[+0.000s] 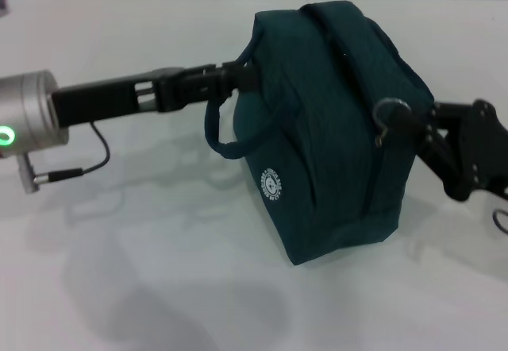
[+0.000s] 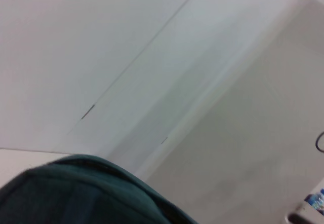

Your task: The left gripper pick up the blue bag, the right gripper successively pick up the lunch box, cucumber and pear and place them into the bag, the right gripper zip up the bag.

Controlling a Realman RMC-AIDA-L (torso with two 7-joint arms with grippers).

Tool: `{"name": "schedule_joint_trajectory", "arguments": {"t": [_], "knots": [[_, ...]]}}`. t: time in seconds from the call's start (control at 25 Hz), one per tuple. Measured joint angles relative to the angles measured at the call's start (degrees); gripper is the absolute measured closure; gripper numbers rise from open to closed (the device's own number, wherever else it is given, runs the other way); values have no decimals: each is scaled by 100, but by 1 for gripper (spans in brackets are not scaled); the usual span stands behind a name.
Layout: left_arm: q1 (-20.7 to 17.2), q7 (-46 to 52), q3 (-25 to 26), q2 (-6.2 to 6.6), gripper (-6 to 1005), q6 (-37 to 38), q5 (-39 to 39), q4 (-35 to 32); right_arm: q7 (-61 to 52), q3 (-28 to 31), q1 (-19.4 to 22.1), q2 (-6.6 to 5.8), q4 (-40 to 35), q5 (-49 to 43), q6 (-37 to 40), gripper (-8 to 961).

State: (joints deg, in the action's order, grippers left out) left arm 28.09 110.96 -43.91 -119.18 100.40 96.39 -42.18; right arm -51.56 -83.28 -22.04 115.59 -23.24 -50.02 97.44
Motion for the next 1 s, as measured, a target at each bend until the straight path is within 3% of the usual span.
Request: {"name": "schedule_joint_trajectory", "arguments": {"t": [0.16,0.36,0.52,0.68,1.0], "knots": [[-332,-495,-2,-19,148,248,-89,13,6,13,-288,17,-3,192,-85,938],[-768,-1447,-22,-33,150,464,-273,103,5,-4,-745,24,37,267,-341,938],[-945,-2425,22,-27,157,436,-357,627,2,-62,-1103,30,42,237,-554,938],[-1040,-3245,186,-28,165,394,-430,1160,4,-82,-1526,51,34,233,-798,938],[-945,-4400,322,-42,179,273,-560,1954,13,-84,-1820,61,-31,262,-1178,938]]}}
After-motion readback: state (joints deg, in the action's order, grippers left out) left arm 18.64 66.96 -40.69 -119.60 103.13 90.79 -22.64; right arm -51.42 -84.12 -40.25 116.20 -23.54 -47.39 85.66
